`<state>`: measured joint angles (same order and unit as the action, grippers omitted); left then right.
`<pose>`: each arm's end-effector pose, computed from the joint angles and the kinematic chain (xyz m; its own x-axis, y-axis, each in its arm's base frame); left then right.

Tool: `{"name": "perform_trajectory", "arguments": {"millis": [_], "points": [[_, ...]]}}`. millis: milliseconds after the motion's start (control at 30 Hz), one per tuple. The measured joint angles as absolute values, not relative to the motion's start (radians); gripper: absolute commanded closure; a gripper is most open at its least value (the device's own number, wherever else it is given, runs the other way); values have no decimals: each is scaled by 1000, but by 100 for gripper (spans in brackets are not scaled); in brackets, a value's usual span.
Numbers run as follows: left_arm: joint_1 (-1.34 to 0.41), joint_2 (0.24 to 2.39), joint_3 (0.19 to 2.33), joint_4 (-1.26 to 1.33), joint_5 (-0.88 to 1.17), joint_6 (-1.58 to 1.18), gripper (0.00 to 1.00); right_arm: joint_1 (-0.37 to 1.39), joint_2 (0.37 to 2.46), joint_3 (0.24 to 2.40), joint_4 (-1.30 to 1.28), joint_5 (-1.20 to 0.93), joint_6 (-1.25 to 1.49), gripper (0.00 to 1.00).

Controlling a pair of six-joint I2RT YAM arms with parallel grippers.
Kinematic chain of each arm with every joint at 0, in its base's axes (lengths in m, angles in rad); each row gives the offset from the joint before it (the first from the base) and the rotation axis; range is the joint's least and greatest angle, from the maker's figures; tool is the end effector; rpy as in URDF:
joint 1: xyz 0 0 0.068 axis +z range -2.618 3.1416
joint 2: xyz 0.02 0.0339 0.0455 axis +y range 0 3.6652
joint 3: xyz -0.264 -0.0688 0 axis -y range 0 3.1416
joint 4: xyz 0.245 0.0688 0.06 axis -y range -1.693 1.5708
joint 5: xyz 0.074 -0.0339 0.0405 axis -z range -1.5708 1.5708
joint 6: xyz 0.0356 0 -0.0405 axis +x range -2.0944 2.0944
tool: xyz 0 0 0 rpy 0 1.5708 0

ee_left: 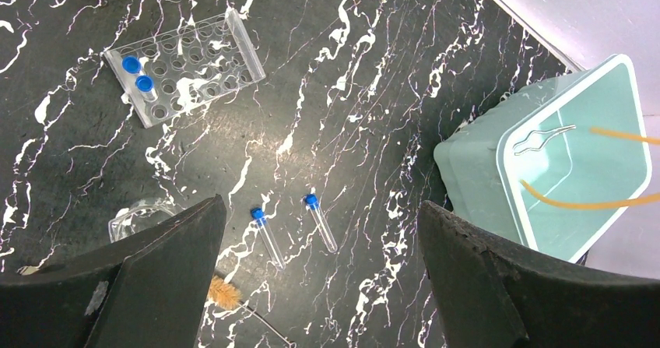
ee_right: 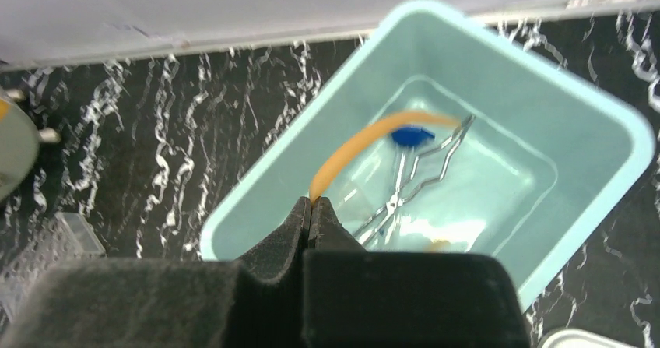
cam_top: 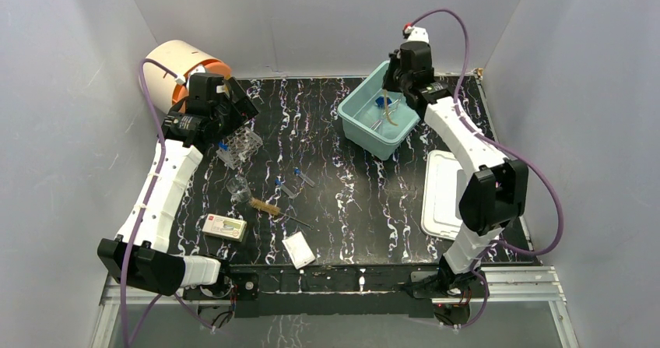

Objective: Organize the chemistry lab equipment

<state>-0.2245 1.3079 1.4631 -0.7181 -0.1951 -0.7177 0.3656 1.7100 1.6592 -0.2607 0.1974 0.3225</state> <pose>0.2709 -0.0548 0.4075 -0.4304 -0.5635 -0.7051 -0.2980 0.8261 -0.4783 0.3836 0.1394 0.3890 -0.3273 0.2075 -0.9219 -0.0764 0.9666 0.2447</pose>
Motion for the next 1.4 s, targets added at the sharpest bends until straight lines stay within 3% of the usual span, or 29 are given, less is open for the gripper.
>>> {"name": "perform_trajectory", "arguments": {"millis": [800,933,1200,1400], "points": [[-224,1308,1448,-715,-194,-714,7,368,2015,1629,-251,131,498,99],[-224,1308,1448,-715,-194,-713,7,367,2055,1658,-255,114,503,91],[-224,1308,1446,-713,-194,-709,7,367,2075,1702,-251,83,498,63],[-224,1308,1426,-711,-187,-707,7,367,2069,1713,-273,83,486,53]]}}
